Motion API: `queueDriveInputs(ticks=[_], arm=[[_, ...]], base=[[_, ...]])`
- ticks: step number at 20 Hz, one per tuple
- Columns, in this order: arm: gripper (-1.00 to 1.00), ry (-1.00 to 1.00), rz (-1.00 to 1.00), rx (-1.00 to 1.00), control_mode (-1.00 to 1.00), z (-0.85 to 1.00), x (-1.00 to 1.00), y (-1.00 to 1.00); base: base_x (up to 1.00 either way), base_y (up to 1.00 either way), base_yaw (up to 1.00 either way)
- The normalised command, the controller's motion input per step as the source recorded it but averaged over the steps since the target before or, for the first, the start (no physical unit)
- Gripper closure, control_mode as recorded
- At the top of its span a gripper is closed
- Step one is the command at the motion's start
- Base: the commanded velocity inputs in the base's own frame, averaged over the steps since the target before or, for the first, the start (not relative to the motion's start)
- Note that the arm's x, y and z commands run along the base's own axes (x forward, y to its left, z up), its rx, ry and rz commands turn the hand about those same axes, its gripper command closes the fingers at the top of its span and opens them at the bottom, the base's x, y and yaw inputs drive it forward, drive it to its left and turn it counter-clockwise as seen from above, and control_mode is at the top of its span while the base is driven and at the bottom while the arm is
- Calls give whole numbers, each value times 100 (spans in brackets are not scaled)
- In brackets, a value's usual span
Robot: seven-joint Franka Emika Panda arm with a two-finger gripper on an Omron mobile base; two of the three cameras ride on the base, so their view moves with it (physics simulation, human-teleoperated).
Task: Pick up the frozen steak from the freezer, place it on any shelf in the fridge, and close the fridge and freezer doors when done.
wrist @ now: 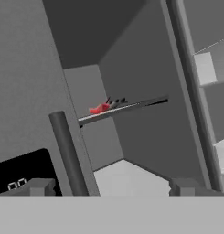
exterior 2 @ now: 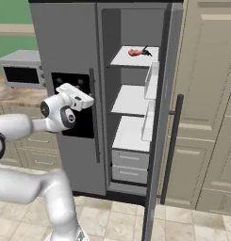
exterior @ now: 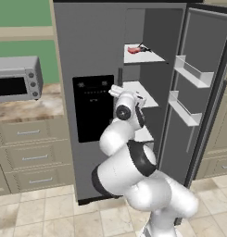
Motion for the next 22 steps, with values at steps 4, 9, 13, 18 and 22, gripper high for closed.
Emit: queueDriveInputs(ticks=[4,9,13,18,22], arm=[[-100,18,0,8,-100,87,-100,-4],[-100,21,0,9,-100,75,-100,-23],[-100,18,1,7,-100,48,-100,-37],[-100,12,1,1,-100,5,-100,-21],[-100,0,0,0,-100,-3,-100,0]], base=[[0,0,0],[0,0,0],[0,0,0],[0,0,0],[0,0,0]])
